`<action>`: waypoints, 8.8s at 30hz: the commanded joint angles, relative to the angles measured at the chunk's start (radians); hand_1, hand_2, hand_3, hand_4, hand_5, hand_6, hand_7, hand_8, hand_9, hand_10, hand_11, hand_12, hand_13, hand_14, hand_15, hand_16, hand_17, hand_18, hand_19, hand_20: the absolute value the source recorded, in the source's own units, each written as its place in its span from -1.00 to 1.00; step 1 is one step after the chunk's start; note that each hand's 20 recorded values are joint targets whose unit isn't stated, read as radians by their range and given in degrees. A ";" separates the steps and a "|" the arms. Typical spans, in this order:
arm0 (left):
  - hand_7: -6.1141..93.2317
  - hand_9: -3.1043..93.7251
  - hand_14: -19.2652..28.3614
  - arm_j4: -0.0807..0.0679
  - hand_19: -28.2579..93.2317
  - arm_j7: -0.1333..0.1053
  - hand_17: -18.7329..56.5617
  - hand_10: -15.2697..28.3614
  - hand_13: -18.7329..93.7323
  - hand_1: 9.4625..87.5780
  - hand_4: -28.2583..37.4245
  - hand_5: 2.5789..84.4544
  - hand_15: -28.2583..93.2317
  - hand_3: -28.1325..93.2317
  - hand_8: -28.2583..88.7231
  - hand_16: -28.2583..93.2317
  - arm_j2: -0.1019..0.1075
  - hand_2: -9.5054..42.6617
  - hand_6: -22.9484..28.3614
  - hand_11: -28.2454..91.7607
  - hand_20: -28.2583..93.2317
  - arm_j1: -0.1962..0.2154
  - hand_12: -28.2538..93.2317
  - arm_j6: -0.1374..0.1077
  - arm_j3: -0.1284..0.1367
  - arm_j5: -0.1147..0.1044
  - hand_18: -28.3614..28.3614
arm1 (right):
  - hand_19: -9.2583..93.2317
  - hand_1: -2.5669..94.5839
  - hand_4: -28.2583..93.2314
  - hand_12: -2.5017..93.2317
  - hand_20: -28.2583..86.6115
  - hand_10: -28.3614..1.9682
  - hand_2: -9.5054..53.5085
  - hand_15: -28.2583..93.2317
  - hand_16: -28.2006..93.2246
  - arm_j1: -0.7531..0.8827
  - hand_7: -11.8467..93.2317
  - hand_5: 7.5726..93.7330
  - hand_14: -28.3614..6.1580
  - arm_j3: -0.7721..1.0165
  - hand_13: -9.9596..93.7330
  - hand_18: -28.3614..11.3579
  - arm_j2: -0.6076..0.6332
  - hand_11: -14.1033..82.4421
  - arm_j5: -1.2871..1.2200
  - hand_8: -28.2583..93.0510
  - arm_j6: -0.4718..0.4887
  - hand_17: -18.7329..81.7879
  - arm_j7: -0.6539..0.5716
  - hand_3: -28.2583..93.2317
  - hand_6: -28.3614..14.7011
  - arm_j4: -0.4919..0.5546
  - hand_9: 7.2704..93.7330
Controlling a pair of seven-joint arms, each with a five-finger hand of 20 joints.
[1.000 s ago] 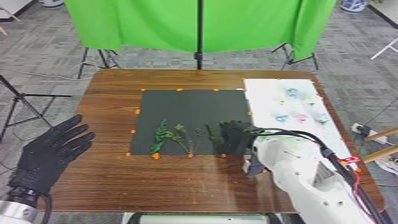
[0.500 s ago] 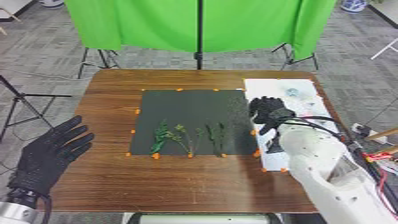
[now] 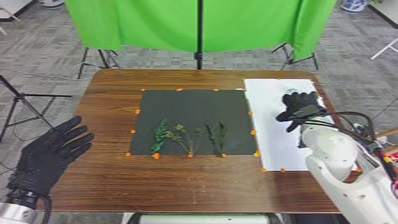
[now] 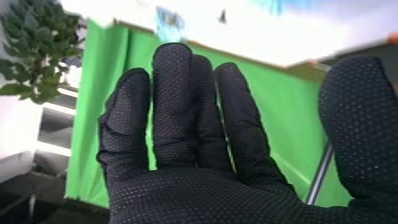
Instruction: Arrange flowers
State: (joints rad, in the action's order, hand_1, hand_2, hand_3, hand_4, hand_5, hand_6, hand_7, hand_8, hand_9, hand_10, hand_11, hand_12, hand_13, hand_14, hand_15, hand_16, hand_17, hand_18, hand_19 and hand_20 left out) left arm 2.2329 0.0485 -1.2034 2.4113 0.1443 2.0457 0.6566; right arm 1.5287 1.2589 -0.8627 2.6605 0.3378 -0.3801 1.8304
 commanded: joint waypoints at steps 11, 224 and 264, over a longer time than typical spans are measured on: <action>-0.45 -0.35 0.43 0.004 0.19 0.007 -0.79 0.26 -0.25 -0.60 -0.86 -0.19 0.02 0.65 -0.70 -0.54 -0.003 -0.63 -0.01 -0.11 -0.43 0.010 -0.31 -0.007 0.012 0.003 0.74 | 0.85 0.02 -1.00 -0.06 0.24 0.65 -0.97 0.47 -0.12 -0.019 0.22 0.30 0.52 -0.087 0.67 -0.51 -0.001 -0.21 0.018 -0.77 -0.273 0.04 0.031 0.76 0.34 -0.123 0.74; -0.45 -0.35 0.43 -0.051 0.19 0.011 -0.79 0.26 -0.26 -0.59 -0.85 -0.18 0.02 0.65 -0.70 -0.54 0.047 -0.62 -0.01 -0.11 -0.43 -0.092 -0.30 0.017 -0.036 0.003 0.74 | 0.65 -0.29 -1.00 -0.25 0.22 0.54 -1.00 0.51 -0.10 -0.557 0.13 0.31 0.53 -0.520 0.62 -0.40 -0.466 0.14 0.125 -0.74 -0.384 -0.09 0.275 0.84 0.39 -0.407 0.61; -0.45 -0.35 0.43 -0.036 0.19 0.015 -0.79 0.26 -0.26 -0.59 -0.85 -0.18 0.03 0.65 -0.70 -0.55 0.028 -0.62 -0.01 -0.11 -0.43 -0.062 -0.31 -0.002 -0.011 0.003 0.74 | 0.42 -0.44 -1.00 -0.56 -0.02 0.27 -1.00 0.14 -0.28 0.141 -0.28 -0.31 0.29 0.171 0.16 -0.42 0.063 -0.09 -0.084 -0.83 -0.223 -0.27 -0.049 0.94 0.16 -0.194 -0.20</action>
State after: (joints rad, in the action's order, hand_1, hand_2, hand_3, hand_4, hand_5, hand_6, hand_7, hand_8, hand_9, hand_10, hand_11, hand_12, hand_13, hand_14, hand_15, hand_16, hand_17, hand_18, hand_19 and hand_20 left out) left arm 2.1993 0.0478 -1.1711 2.3429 0.1483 2.0351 0.6549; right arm 1.6599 1.4535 -0.8047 2.5636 0.1919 -0.4303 1.6724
